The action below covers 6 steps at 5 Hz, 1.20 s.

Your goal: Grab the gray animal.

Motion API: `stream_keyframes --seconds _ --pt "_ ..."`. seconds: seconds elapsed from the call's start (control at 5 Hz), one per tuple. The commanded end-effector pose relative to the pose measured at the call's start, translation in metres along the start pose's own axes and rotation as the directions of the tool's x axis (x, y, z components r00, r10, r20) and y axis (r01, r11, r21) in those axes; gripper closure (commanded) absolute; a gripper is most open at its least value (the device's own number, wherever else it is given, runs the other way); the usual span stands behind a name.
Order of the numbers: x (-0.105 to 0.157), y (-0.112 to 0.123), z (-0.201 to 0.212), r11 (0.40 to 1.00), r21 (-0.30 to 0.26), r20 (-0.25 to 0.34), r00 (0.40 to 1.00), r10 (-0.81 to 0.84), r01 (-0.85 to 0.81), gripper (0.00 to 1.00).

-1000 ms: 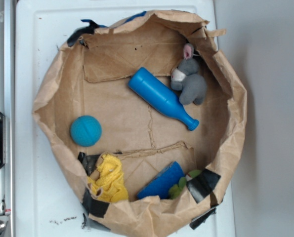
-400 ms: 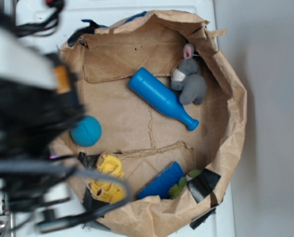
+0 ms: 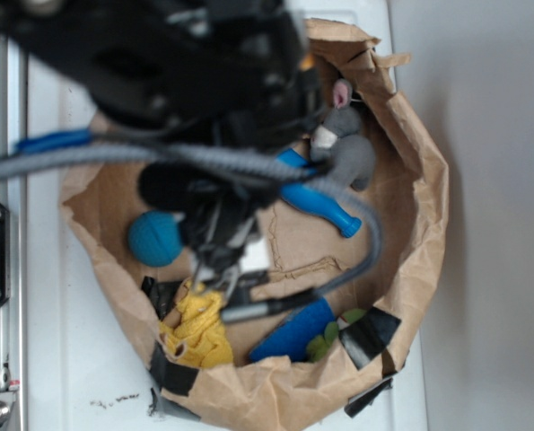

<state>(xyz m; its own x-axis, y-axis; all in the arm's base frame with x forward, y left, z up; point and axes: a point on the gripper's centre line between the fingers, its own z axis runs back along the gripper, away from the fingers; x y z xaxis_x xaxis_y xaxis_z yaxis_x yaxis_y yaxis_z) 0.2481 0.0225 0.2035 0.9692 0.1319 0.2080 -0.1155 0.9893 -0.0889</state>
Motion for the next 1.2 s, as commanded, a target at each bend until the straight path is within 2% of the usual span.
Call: stream_keyframes --seconds 0.0,0.8,1.0 --pt "0.019 0.014 -0.023 0.998 -0.013 0.101 0.993 -0.053 0.054 0.0" --pt "0.019 0.014 -0.023 0.998 -0.013 0.101 0.993 -0.053 0.054 0.0" --pt "0.022 0.017 -0.052 0.999 0.023 0.163 0.986 0.045 -0.05 0.0"
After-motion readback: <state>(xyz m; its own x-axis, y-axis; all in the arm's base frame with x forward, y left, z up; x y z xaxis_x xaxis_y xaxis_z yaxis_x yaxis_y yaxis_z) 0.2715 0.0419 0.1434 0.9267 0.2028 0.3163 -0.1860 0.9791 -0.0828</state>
